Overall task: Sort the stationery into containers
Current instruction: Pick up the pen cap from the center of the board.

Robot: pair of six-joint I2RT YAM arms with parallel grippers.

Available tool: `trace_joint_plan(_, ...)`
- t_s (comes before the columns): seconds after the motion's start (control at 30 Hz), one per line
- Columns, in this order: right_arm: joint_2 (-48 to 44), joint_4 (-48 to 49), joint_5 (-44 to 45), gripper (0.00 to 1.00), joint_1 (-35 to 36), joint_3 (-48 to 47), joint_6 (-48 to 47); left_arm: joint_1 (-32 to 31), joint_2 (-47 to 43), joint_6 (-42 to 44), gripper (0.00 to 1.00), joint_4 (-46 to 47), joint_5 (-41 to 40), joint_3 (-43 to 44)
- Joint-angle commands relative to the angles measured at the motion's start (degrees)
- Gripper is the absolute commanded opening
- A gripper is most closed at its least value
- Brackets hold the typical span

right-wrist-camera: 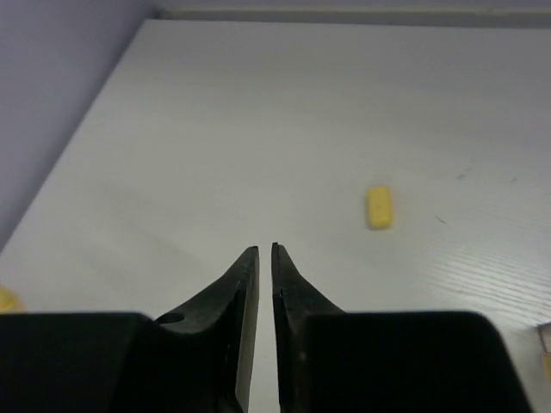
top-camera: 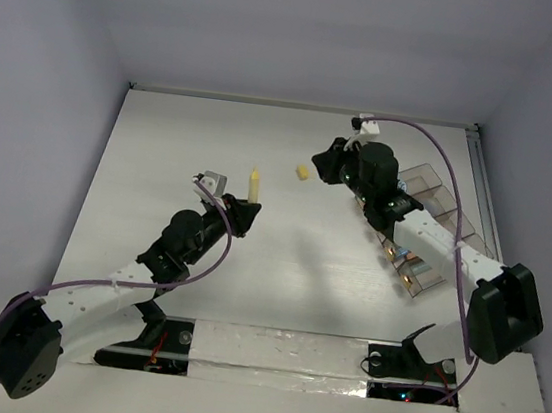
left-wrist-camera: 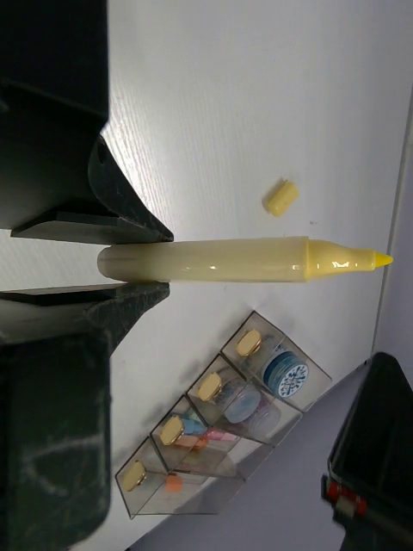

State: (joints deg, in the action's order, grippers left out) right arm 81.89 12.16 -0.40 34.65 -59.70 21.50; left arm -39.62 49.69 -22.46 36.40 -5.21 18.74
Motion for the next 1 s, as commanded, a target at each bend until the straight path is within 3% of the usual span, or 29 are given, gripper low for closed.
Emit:
trace_joint_plan(0.0,3.53,-8.20,-3.89,0.15,-3.27,-3.83,-3.65,0.33,-1.00,1.19,0.00,5.70,3.46,-0.81)
trace_joint_plan(0.1,10.56,-17.58,-7.07,0.17,-4.68,-10.14,-5.67,0.33,0.23,1.01,0.00,5.08,3.28,-0.29)
trace_joint_plan(0.2,16.97,-18.76,-11.36,0.26,-4.68,-13.67,-6.38,0.33,1.28,0.66,0.00,4.99,3.54,0.15)
trace_joint_plan(0.3,22.08,-18.32,-11.29,0.41,-4.68,-16.05,-5.86,0.33,1.64,0.57,0.00,4.73,3.37,0.24)
trace_joint_plan(0.33,23.13,-17.97,-10.76,0.52,-4.68,-16.58,-5.68,0.33,1.72,0.57,0.00,4.64,3.28,0.24)
trace_joint_plan(0.47,28.84,-17.35,-10.76,0.68,-4.68,-20.27,-4.71,0.33,1.90,0.49,0.00,4.55,3.45,0.33)
trace_joint_plan(0.97,41.15,-8.21,-8.83,0.68,-4.68,-24.85,0.30,0.33,2.08,0.22,0.00,3.94,3.81,0.77)
